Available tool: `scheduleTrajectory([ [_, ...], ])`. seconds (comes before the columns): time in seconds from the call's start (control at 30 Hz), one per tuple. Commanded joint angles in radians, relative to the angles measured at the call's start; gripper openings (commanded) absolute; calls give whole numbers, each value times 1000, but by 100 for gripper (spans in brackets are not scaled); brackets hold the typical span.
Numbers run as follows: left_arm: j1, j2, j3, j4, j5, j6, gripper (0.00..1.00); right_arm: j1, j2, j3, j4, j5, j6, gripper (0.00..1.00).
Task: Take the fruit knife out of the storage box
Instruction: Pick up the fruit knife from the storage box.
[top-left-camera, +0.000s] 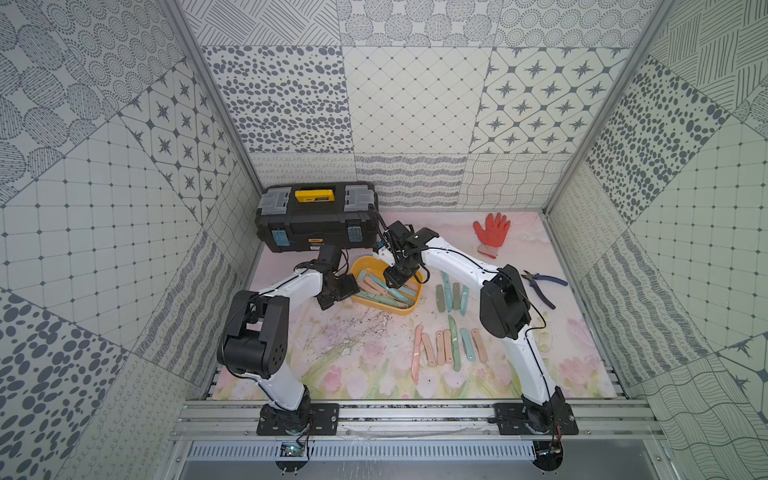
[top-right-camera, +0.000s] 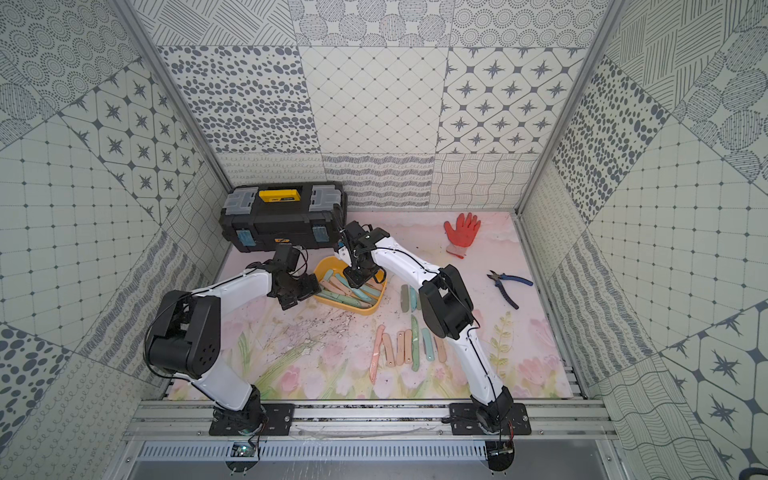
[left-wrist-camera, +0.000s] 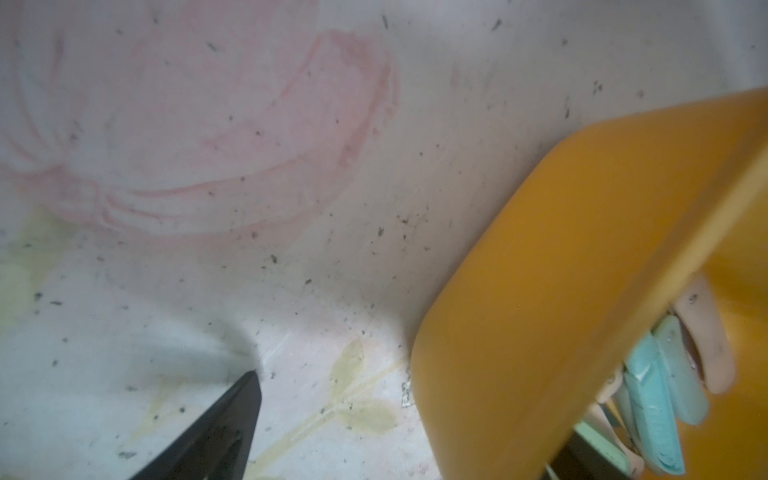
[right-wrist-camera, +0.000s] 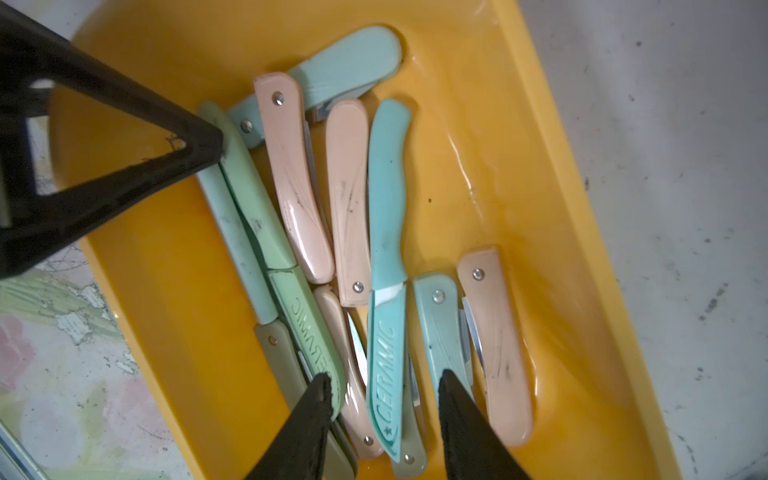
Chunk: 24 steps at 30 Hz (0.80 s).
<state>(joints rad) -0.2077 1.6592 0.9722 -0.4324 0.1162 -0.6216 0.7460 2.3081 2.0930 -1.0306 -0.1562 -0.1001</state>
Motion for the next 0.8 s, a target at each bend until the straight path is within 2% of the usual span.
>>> scheduleTrajectory([
  [0.0,0,-29,-22,-50,-22,-19,88,13,54,52,-52,24,-40,45],
  [0.37,-21,-71,-103,-44,-19,-43,87,33,100,73,-58,26,-63,46],
  [0.77,-32,-74,-112,-60,-25,-22,87,44,165,122,-83,11,-82,46],
])
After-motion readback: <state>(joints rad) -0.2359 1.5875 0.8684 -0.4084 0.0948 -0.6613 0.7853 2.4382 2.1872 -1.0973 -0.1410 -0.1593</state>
